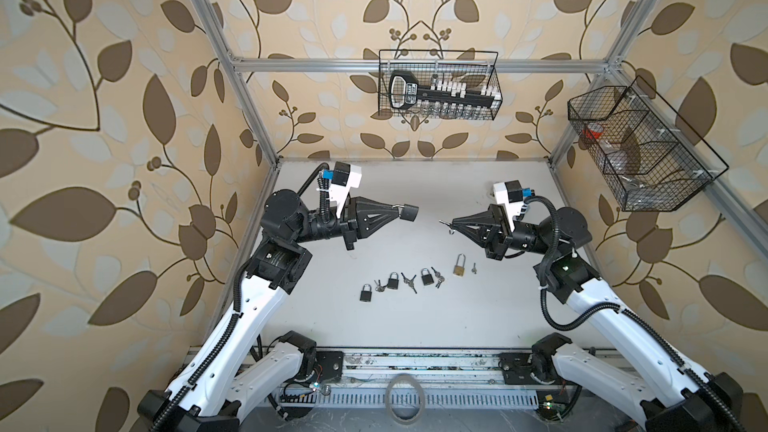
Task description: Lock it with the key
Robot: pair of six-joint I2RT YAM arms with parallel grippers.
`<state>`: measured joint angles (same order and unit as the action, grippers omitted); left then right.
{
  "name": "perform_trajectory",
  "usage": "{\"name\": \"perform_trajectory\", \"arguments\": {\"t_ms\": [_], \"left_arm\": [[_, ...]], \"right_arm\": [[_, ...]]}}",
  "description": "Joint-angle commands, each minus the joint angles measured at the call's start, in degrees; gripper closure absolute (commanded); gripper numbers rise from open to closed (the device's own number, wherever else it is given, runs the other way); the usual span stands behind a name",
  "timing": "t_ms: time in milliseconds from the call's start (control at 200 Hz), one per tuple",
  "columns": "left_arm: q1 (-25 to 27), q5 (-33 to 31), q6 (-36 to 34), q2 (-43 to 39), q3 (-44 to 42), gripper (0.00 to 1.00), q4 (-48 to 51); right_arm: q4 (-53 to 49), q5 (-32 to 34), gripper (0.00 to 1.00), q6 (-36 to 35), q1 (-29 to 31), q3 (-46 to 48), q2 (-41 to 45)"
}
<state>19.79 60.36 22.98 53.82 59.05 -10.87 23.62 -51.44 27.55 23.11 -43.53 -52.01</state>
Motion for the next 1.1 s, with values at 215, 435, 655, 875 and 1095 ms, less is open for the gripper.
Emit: {"name": "perform_trajectory", "arguments": {"t_ms": [215, 435, 655, 875, 1095], "left_arm": [[9.4, -15.3, -11.1, 18.3, 11.1, 1.0, 20.7], [12.2, -19.7, -7.8, 37.9, 22.0, 1.0, 29.9], [10.0, -18.9, -16.0, 55.6, 32.7, 1.0, 44.7], [0.8, -4.5, -21.4, 65.7, 37.1, 1.0, 51.9], [-0.1, -11.6, -29.4, 72.1, 44.3, 1.0, 65.4]], "right_arm": [[-20.9, 37.7, 1.0, 1.1, -3.2, 12.6, 7.6], [-14.1, 30.6, 1.0, 7.9, -14.7, 22.4, 4.8], [-6.8, 28.9, 1.0, 7.7, -14.6, 22.4, -4.3], [-3.5, 32.8, 1.0, 5.6, -7.5, 18.1, -12.3], [5.8, 35.5, 1.0, 8.8, -2.0, 16.2, -22.1]]}}
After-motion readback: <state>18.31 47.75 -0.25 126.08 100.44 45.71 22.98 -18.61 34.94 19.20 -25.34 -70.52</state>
